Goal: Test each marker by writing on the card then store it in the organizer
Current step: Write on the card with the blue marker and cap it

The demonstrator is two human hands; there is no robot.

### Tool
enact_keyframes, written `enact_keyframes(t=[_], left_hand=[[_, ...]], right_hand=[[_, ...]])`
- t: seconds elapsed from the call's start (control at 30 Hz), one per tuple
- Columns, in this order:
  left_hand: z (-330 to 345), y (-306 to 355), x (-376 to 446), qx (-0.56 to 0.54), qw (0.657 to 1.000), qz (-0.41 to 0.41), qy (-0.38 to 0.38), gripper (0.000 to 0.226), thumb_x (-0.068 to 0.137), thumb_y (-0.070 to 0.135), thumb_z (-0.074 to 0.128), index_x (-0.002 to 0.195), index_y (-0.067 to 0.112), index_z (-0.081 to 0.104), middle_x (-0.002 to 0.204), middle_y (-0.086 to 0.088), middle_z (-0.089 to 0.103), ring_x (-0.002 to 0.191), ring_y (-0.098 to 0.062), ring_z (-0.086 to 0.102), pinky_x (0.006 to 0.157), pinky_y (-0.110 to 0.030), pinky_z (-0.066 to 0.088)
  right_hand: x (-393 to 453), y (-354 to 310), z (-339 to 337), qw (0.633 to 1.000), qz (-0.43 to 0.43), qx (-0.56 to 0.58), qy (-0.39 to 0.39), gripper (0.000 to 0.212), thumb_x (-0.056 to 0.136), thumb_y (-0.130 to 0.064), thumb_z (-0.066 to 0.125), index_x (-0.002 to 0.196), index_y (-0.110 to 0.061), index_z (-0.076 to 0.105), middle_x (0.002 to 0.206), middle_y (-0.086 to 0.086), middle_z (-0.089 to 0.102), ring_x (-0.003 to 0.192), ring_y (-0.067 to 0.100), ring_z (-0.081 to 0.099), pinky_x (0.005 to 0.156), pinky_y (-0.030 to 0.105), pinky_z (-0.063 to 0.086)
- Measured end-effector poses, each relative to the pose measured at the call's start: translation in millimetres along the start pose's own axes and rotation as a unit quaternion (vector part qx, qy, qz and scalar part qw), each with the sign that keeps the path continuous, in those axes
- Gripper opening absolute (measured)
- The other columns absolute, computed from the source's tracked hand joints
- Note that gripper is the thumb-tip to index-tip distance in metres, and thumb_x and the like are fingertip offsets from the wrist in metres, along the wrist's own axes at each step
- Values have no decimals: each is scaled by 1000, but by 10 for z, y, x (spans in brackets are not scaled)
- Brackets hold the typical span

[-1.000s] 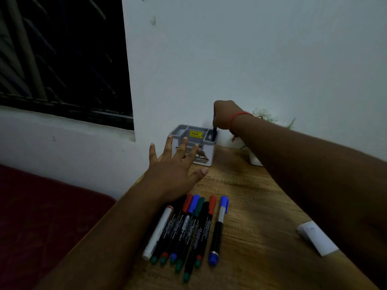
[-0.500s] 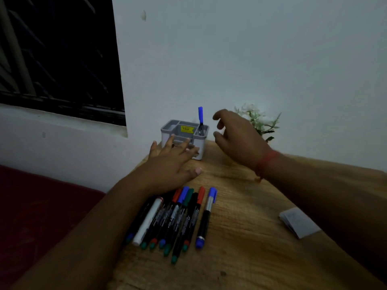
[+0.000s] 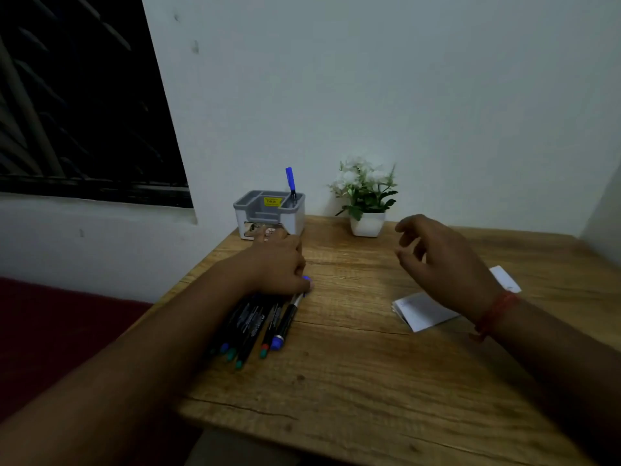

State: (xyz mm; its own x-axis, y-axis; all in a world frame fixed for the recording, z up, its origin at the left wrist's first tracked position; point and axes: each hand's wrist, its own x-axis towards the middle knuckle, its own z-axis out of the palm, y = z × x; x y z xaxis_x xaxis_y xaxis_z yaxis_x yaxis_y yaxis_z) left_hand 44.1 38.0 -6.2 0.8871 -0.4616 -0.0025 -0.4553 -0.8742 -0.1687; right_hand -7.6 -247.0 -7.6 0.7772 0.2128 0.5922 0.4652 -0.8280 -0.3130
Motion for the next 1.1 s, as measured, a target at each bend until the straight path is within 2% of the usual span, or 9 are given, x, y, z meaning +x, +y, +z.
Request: enact_keyframes(t=[0.17, 0.3, 0.43, 0.57, 0.63, 0.73, 0.87, 1.0, 1.1], left_hand=[[-90, 266, 177, -46, 997, -64, -27, 37, 86, 60, 55, 70, 27, 58, 109, -3, 51, 109, -24, 39, 103, -53, 29], [-244, 505, 291, -159, 981, -96, 62, 34, 89, 48, 57, 66, 23, 54, 90, -2, 49, 89, -20, 43, 92, -48, 42], [-443, 773, 408, -390, 890, -139, 193, 28, 86, 32, 63, 82, 5, 60, 78, -7, 55, 71, -19, 50, 62, -33, 38], [-508, 1052, 578, -569, 759, -175, 264, 19, 88, 27, 66, 88, 12, 55, 91, -12, 66, 74, -22, 63, 69, -38, 49], [-475, 1164, 666, -669, 679, -168, 250, 13, 92, 19, 64, 101, 15, 55, 101, -11, 69, 69, -16, 66, 68, -34, 54], [-397, 1266, 762, -720, 633, -152, 240, 12, 97, 16, 56, 108, 18, 61, 104, -7, 70, 66, -10, 68, 76, -32, 56], [-158, 1328, 760, -738, 629, -138, 200, 11, 98, 18, 58, 102, 10, 65, 95, -9, 69, 76, -16, 64, 81, -36, 53], [24, 1322, 695, -682, 712, -50, 160, 12, 100, 19, 56, 102, 11, 65, 86, -5, 68, 73, -12, 61, 73, -28, 52], [28, 1360, 668, -612, 775, 0, 158, 13, 100, 20, 56, 107, 14, 66, 91, 0, 72, 77, -7, 63, 76, -26, 53]], right_hand=[[-111, 80, -38, 999, 10, 29, -15, 25, 94, -27, 66, 118, -25, 57, 97, -9, 64, 81, 9, 60, 71, 35, 53], [-109, 120, -49, 994, 35, 105, -23, 16, 95, -25, 65, 110, -24, 59, 89, -13, 62, 80, 4, 59, 70, 26, 46], [-104, 120, -32, 972, 87, 213, -42, 21, 95, -36, 65, 107, -19, 64, 94, -2, 67, 88, 11, 64, 77, 31, 52], [-110, 127, -16, 938, 133, 312, -70, 26, 93, -36, 69, 114, -21, 63, 97, 0, 73, 91, 16, 71, 84, 35, 58], [-104, 129, -26, 921, 153, 352, -61, 24, 94, -25, 70, 116, -17, 63, 92, 3, 73, 83, 18, 73, 75, 33, 59], [-77, 188, -69, 896, 189, 403, -6, 15, 93, -11, 69, 109, -11, 68, 77, 5, 69, 61, 15, 66, 54, 27, 52], [-38, 362, -146, 840, 240, 482, 65, 9, 90, -4, 70, 98, 0, 71, 72, 11, 66, 56, 17, 60, 47, 25, 43], [-23, 435, -129, 762, 281, 579, 78, 17, 92, -5, 69, 105, 6, 67, 71, 9, 65, 55, 14, 58, 47, 23, 44], [-45, 430, -45, 788, 283, 545, 36, 10, 91, -10, 73, 95, -2, 69, 72, 10, 63, 56, 15, 57, 49, 24, 44]])
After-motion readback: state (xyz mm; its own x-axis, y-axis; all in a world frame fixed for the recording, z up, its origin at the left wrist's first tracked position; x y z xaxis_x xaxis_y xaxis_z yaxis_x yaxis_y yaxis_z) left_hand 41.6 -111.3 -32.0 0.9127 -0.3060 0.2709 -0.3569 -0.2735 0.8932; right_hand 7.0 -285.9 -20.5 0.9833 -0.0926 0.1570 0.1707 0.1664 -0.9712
